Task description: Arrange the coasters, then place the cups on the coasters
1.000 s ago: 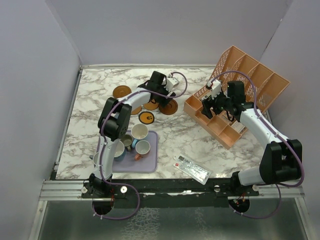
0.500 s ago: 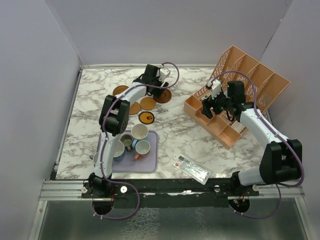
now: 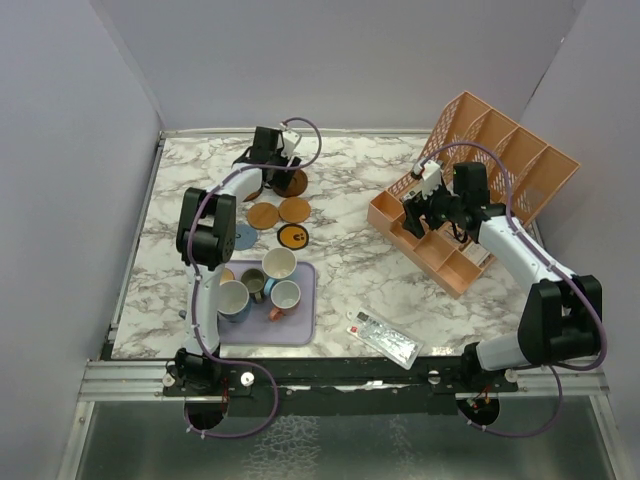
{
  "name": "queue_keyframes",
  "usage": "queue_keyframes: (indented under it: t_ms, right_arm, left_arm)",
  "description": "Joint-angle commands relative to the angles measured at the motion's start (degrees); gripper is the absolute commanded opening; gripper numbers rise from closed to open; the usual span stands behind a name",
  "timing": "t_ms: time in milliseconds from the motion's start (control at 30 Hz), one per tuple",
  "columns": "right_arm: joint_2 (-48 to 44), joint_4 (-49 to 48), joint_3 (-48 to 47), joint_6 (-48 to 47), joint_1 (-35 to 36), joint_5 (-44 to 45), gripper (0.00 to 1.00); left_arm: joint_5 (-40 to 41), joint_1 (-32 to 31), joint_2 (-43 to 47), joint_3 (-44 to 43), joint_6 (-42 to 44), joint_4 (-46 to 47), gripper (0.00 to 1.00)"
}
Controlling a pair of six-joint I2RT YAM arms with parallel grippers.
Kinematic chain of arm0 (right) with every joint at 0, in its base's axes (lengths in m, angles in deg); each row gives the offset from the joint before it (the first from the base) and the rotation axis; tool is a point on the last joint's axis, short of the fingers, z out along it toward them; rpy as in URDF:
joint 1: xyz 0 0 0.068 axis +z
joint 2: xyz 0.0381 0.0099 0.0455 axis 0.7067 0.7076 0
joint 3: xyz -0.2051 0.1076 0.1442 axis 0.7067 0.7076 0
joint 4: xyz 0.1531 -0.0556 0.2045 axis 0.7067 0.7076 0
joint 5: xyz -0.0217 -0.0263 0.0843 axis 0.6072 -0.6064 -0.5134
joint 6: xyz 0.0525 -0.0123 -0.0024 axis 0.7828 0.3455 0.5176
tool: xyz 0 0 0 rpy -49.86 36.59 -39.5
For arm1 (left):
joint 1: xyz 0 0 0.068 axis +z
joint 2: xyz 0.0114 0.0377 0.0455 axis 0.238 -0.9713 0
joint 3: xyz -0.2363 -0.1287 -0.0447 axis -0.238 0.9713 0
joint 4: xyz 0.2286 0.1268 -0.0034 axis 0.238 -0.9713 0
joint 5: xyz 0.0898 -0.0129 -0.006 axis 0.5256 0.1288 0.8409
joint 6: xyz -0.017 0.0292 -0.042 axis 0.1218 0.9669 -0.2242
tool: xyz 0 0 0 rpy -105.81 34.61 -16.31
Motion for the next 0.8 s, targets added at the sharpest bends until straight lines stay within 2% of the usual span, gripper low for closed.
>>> queue_keyframes:
  t_ms: [0,433,767]
  right_arm:
    - [0.84,-0.94,-0.96,-1.05,-0.23,-0.6,0.77]
    - [1.66,-0.76,-0.87,-1.3,-0.23,-0.22,0.76]
    - [1.48,-0.53,-0.99,-1.55,-0.23,-0.32,0.76]
  left_arm:
    - [4.66,3.1,2.01,4.77,2.89,-3.49,0.76]
    - [6.44,8.2,-4.99,-4.75,1.16,-3.64,0.75]
    - [6.43,12.69,-0.42,2.16,-0.17,-3.36,0.75]
